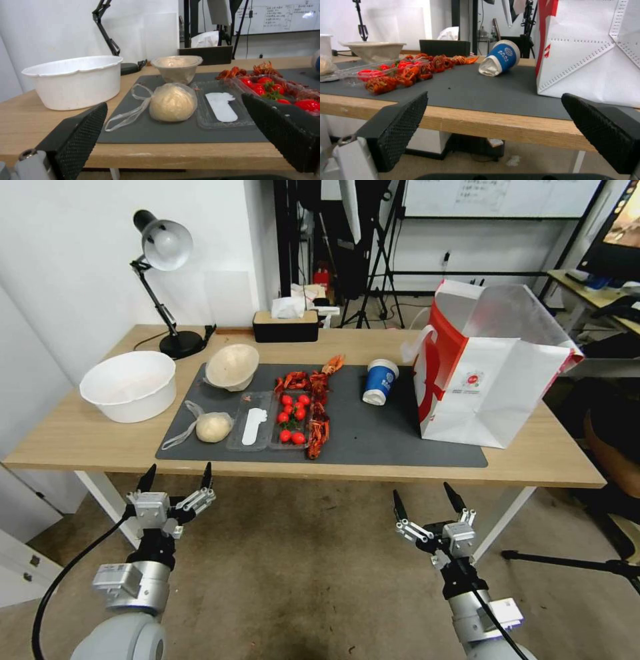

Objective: Pick up the trash from the table and place it into the takeout bag.

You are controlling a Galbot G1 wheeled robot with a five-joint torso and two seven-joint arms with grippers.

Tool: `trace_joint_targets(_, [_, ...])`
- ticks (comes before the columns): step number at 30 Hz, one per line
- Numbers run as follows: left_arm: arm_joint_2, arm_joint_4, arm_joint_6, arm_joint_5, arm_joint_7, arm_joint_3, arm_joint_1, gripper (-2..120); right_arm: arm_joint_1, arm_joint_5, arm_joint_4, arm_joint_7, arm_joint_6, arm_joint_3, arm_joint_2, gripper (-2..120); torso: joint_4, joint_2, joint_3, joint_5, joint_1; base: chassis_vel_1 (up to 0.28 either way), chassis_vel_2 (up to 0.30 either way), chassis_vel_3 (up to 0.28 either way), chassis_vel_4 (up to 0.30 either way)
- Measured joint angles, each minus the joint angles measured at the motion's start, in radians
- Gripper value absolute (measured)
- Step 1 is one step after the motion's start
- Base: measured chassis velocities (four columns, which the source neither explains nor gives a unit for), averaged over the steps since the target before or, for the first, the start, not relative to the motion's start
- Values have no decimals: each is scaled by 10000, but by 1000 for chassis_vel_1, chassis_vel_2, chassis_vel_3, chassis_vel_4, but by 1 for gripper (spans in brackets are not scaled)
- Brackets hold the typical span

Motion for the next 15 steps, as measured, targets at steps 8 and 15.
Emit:
trace_joint_targets(8, [0,-7,0,3,0,2,23,100,29,0,-17,31,1,-32,26,100,0,0,0,0,0,0,0,0,0])
trace_joint_targets(15, [-1,-22,-10,8,0,-4,60,100,212,29,25,215,-155,-96,54,100,-1,0,0,0,0,0,0,0,0])
